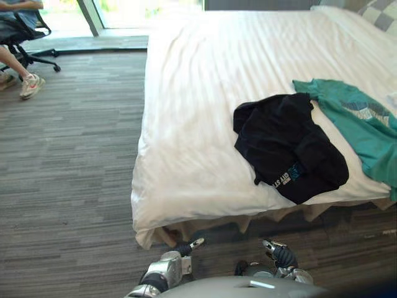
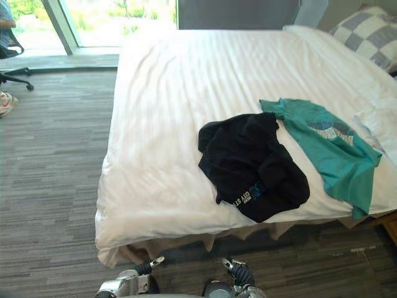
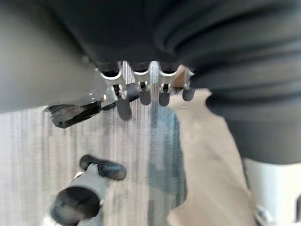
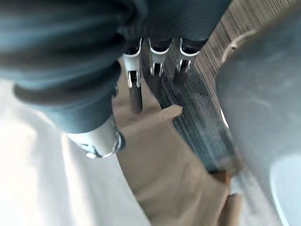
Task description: Tidy the bed and pick cloth on bed and put in laundry
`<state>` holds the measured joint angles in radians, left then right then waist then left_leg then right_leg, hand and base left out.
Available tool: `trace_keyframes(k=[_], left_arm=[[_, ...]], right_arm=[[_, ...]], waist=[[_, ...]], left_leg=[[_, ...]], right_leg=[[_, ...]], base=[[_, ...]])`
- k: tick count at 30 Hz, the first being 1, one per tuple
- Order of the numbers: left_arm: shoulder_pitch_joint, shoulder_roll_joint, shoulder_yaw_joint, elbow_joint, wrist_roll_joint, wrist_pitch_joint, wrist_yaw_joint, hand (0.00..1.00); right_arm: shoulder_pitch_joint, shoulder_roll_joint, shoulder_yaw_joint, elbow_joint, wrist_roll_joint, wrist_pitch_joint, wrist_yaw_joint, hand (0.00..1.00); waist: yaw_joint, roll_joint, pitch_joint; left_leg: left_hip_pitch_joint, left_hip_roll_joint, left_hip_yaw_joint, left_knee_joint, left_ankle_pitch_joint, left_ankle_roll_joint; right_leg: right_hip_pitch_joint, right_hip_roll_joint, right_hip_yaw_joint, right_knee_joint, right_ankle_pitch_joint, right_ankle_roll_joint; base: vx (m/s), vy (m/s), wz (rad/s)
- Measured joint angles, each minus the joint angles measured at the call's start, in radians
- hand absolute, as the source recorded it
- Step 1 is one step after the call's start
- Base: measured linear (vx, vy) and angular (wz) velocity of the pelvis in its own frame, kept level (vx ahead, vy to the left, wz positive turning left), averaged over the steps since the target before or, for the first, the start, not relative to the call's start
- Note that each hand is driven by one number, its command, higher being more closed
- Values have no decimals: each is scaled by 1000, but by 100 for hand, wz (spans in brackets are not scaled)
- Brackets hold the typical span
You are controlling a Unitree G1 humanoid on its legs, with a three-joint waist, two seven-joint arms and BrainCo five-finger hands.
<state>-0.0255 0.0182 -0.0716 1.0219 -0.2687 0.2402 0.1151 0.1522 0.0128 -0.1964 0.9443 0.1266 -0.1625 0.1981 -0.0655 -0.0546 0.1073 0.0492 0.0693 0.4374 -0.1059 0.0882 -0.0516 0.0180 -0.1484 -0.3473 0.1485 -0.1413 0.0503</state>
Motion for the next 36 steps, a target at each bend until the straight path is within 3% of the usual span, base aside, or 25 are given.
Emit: trace_keyframes(k=[2,5,9,11,12,13,15,17,20,24,26,28,29,32,34,36], left_arm=[[15,2,26,5,7,-92,47,0],[40,1,42,7,31,-192,90,0],[48,11,47,21,76,-265,142,0],[56,23,71,20,130,-297,166,0],[81,44,84,13,188,-314,171,0],[84,46,84,13,193,-315,170,0],[86,54,86,11,225,-312,149,0],[80,54,69,11,251,-311,135,0],[58,56,13,11,282,-289,124,0],[37,48,-11,8,288,-256,79,0],[46,47,-14,-11,287,-221,80,0],[52,57,-15,-15,279,-196,86,0],[52,66,-19,-15,279,-182,87,0],[52,73,-55,-15,255,-169,88,0],[42,66,-72,-16,236,-162,87,0],[42,62,-85,-22,216,-162,88,0]], right_arm=[[-14,-19,12,12,-15,46,25,0],[-37,-40,19,29,-12,77,34,0],[-41,-65,60,36,29,102,28,0],[-43,-71,84,36,40,120,20,0],[-52,-70,102,41,50,153,14,0],[-54,-70,106,43,50,157,14,0],[-76,-85,127,62,53,178,2,0],[-76,-96,129,62,57,177,-12,0],[-75,-102,127,55,69,169,-48,0],[-62,-92,130,22,122,140,-78,0],[-40,-72,152,-22,145,132,-114,0],[-34,-61,171,-38,143,126,-129,0],[-31,-56,179,-47,143,124,-136,0],[-32,-57,206,-76,143,125,-166,0],[-32,-63,214,-86,143,127,-175,0],[-41,-73,232,-93,141,145,-188,0]], waist=[[1,17,-2],[1,35,-5],[10,42,-5],[31,35,-4],[49,25,-7],[50,24,-7],[56,35,2],[52,40,5],[23,38,11],[9,31,18],[0,21,30],[-6,15,28],[-16,6,28],[-58,0,27],[-67,4,30],[-53,18,38]], left_leg=[[2,1,-9,0,3,5],[1,0,-13,0,6,9],[11,7,-13,0,3,9],[31,14,13,7,-2,1],[45,19,-2,20,-9,-5],[45,22,-14,28,-14,-7],[28,56,-84,129,-110,-26],[32,59,-93,152,-135,-29],[62,35,-79,125,-142,-26],[109,-5,-4,42,-126,-6],[128,-16,67,41,-139,0],[131,-13,126,65,-164,0],[133,-6,149,96,-187,-8],[124,13,155,171,-245,-29],[119,22,159,190,-261,-35],[118,32,155,217,-286,-26]], right_leg=[[10,5,0,-12,1,2],[19,9,4,-29,2,2],[34,24,38,-46,9,1],[35,40,98,-52,22,-14],[31,59,164,-66,34,-24],[30,61,174,-68,37,-25],[28,86,260,-88,71,-24],[23,90,297,-94,81,-20],[18,74,339,-109,93,-1],[-16,55,421,-115,116,36],[-25,38,416,-135,128,40],[-45,17,353,-127,139,14],[-48,14,335,-116,162,24],[-50,37,317,-111,182,15],[-60,48,308,-112,198,7],[-85,75,299,-118,230,-17]], base=[[-52,1,8],[-17,14,4],[32,-2,-1],[69,-10,-60],[77,-28,-79],[98,-85,-109],[108,-84,-107],[24,6,-72],[-40,89,-44],[-26,131,-62],[-39,109,-86],[3,63,-89],[33,29,-74],[42,-30,-50],[12,-43,-57],[-36,-52,-102]])
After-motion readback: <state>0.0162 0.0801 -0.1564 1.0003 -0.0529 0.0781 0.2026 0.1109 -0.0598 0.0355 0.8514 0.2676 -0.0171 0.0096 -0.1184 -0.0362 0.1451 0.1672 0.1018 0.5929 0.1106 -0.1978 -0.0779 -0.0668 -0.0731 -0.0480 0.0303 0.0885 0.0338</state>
